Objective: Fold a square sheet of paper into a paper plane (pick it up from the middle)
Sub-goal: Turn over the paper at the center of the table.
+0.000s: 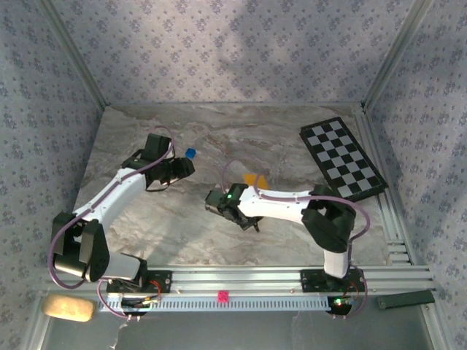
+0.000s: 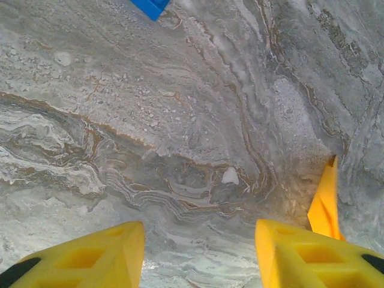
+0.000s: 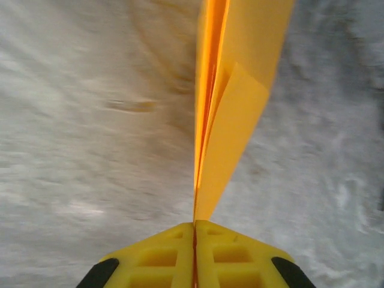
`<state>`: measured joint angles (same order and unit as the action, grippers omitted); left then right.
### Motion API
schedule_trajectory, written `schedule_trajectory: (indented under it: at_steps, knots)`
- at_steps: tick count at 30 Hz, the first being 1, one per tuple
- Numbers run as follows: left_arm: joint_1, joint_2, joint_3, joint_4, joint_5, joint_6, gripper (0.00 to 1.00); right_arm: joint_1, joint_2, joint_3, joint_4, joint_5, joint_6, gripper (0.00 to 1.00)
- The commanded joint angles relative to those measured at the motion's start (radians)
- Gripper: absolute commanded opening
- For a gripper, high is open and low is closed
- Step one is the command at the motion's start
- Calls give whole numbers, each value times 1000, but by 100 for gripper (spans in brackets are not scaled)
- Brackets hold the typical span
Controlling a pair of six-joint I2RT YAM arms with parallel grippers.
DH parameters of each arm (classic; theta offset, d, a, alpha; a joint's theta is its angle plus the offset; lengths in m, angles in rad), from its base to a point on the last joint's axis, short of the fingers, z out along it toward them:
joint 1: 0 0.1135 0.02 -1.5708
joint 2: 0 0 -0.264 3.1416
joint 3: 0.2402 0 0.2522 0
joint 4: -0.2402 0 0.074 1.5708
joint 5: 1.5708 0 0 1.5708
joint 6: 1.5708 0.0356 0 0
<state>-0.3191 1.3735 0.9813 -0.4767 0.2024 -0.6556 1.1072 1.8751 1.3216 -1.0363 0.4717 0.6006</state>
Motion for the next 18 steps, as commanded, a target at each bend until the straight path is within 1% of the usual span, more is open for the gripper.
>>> schedule_trajectory:
  at_steps: [1, 4, 7, 9, 12, 14, 18]
  knots:
    - [10, -43, -21, -15, 51, -10, 52, -1, 46, 51, 80, -127, -32, 14]
    - [9, -62, -47, -4, 72, -18, 52, -8, 32, 40, 170, -210, -35, 19]
    - [11, -68, -61, 3, 111, -5, 52, -33, -38, -21, 296, -289, -23, 25]
    - [11, -60, -61, 6, 143, 6, 52, -73, -120, -100, 411, -365, -11, 34]
    - [9, -37, -59, 18, 183, 4, 51, -160, -246, -250, 572, -455, 5, 36]
    - [6, -20, -62, 43, 207, -12, 51, -237, -314, -342, 674, -553, 5, 33]
    - [-22, 33, -56, 98, 230, -60, 48, -411, -381, -512, 915, -764, 91, 21]
